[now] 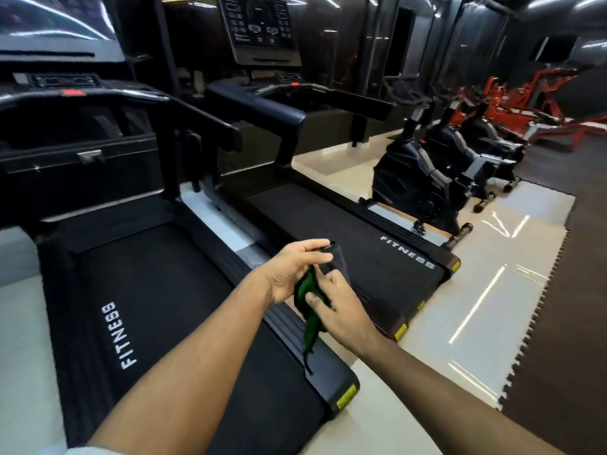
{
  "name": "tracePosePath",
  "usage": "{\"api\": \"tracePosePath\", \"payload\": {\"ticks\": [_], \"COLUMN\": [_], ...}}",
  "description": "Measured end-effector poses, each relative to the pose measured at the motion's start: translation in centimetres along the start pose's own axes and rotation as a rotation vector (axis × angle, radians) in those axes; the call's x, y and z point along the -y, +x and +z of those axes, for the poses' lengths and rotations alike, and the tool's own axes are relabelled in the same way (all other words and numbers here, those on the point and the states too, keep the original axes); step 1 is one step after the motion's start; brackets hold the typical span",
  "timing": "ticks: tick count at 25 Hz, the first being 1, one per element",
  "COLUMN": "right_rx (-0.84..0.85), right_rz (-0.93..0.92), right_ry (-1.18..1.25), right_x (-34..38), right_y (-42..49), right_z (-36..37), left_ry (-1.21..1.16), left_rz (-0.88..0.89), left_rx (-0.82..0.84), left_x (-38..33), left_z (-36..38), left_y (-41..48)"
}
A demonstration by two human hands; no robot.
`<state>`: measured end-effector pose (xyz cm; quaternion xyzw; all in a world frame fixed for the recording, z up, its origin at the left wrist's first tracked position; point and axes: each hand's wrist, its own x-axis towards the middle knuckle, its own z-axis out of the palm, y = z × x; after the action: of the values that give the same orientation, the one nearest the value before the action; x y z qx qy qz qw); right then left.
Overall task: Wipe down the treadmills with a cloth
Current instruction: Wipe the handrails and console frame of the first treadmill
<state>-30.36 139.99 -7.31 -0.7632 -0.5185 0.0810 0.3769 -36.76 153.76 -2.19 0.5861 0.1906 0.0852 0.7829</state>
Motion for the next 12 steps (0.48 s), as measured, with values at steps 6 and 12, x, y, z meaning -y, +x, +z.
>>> {"api": "tracePosePath", "payload": {"ticks": [6,12], "right_rx": [0.178,0.076], "right_rz": [-0.507,-0.346], "right_ry": [-0.199,0.289], "right_x": [-3.2,-7.1], "right_y": [9.6,18.3], "right_z": [3.0,2.3], "left_ry": [0.242,0.186], "left_rz": [0.018,0.034], "left_rx": [-0.205,-0.433], "left_x": [-2.0,-4.8], "left_z": [-6.5,-10.8], "left_y": [6.2,7.4]}}
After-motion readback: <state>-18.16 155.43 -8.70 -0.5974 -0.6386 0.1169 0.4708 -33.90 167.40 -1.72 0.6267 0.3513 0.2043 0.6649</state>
